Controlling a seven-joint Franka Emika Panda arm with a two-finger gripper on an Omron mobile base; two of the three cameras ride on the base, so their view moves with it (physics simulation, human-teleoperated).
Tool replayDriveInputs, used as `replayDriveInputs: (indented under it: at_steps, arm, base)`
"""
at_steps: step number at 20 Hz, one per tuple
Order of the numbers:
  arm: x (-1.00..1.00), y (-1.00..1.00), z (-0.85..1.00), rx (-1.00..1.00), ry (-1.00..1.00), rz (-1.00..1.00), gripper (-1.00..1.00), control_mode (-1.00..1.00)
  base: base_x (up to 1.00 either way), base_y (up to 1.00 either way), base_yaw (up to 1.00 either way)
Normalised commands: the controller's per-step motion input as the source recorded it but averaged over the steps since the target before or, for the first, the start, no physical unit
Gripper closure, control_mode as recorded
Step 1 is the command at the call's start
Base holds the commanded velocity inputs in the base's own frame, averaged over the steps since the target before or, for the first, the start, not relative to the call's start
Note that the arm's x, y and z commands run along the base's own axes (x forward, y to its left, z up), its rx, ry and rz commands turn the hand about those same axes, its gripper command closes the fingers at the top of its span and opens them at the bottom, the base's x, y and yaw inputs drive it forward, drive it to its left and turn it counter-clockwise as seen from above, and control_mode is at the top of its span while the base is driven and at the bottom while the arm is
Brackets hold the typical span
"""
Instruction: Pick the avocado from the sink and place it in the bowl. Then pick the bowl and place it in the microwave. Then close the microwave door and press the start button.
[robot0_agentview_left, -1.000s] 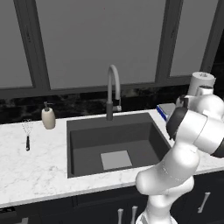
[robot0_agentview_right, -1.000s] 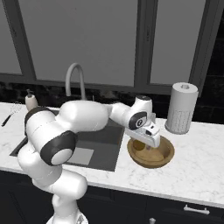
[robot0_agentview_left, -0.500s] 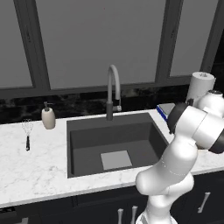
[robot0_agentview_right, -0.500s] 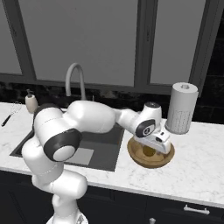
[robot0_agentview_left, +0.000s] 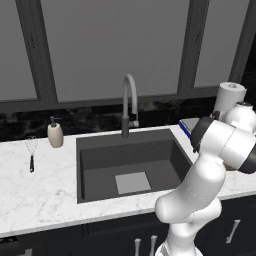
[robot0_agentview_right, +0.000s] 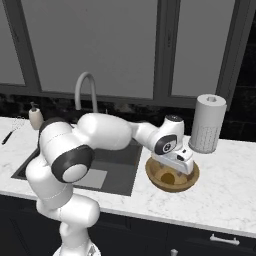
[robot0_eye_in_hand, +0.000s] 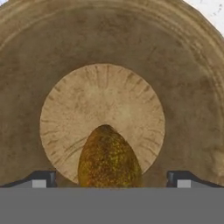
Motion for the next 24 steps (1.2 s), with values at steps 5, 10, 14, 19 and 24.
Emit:
replayDriveInputs:
  at_steps: [5, 10, 14, 19, 24]
  arm:
    - [-0.02, 0.80, 0.35, -0.01, 0.00, 0.00, -1.00, -1.00]
    - [0.01, 0.93, 0.16, -0.08, 0.00, 0.00, -1.00, -1.00]
    - [0.00, 0.25, -0.08, -0.10, 0.01, 0.00, -1.00, -1.00]
    - [0.05, 0.00, -0.16, -0.05, 0.02, 0.05, -1.00, -1.00]
    - [0.24, -0.01, -0.17, -0.02, 0.04, 0.10, -1.00, -1.00]
  base:
    - [0.00, 0.00, 0.00]
    - [0.00, 0.00, 0.00]
    - [0.00, 0.00, 0.00]
    - [0.00, 0.00, 0.00]
    - [0.00, 0.00, 0.00]
